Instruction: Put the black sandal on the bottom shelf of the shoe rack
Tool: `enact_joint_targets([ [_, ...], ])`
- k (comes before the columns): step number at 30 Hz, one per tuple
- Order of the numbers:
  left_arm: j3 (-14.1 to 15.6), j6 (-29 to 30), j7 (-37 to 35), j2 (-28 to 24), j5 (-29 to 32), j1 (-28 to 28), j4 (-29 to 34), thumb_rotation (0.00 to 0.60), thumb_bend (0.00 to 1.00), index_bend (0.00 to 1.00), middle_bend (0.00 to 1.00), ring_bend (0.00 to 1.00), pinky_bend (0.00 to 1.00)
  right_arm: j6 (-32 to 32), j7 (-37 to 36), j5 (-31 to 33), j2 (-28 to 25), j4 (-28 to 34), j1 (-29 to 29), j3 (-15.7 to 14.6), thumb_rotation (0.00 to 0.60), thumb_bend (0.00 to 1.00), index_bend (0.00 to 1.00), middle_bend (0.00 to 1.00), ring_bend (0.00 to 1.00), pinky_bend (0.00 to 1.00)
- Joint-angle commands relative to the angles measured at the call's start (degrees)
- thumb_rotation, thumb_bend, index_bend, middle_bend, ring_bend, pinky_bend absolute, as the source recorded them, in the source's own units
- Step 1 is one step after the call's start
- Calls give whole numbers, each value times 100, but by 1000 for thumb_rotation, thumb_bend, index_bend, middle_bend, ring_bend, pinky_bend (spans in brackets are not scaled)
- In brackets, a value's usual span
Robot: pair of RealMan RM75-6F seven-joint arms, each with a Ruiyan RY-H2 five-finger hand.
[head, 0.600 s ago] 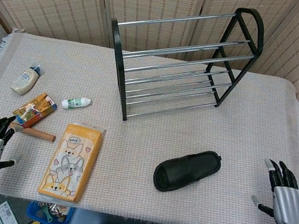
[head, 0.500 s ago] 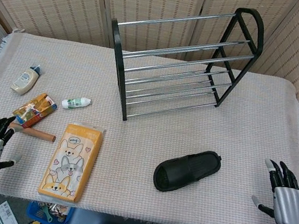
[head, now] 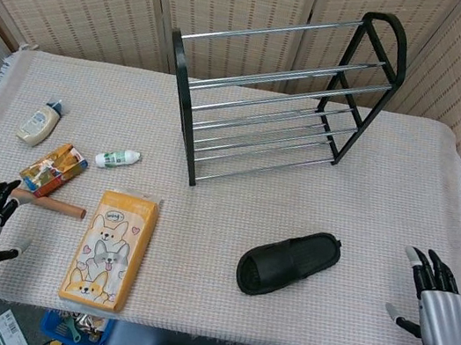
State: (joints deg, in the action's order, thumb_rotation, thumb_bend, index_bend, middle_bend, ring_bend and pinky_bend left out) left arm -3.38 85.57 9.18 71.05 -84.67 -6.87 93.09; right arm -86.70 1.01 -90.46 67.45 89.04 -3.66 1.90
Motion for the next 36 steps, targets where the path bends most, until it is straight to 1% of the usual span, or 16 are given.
enact_joint_targets([
  [1,7,2,-3,-17,-3,7,17,600,243,257,104,97,247,32,25,-47,10,0,-33,-16,600,153,0,91,46,104],
  [6,10,24,-16,-35,-44,9,52,600,243,257,104,96,247,221,209,-280,103,21,-230,-53,600,153,0,91,45,104],
  [9,18,31,-31,-41,-67,12,69,600,244,257,104,96,247,427,342,-396,250,36,-422,-44,600,144,0,91,46,104],
  [11,24,36,-40,-50,-74,18,74,600,243,257,104,97,247,572,487,-458,409,7,-572,-10,600,118,0,91,46,104],
  [14,30,58,-67,-70,-76,39,74,600,244,257,104,97,247,762,718,-558,706,-115,-793,42,600,51,0,94,45,104],
  [17,37,96,-90,-99,-78,70,73,600,244,257,104,97,247,977,938,-635,1026,-288,-994,45,600,1,0,100,14,101],
  [20,45,101,-123,-118,-61,92,58,600,244,257,104,97,247,1253,1068,-677,1271,-369,-1190,9,600,0,0,92,0,87],
  [26,72,108,-217,-120,-36,141,-4,600,244,257,104,97,247,1722,1258,-668,1678,-491,-1518,-41,600,0,0,1,0,6],
  [36,78,122,-421,-132,51,225,-164,600,244,257,104,97,247,2314,1630,-385,2147,-609,-1957,63,600,0,0,0,0,0],
])
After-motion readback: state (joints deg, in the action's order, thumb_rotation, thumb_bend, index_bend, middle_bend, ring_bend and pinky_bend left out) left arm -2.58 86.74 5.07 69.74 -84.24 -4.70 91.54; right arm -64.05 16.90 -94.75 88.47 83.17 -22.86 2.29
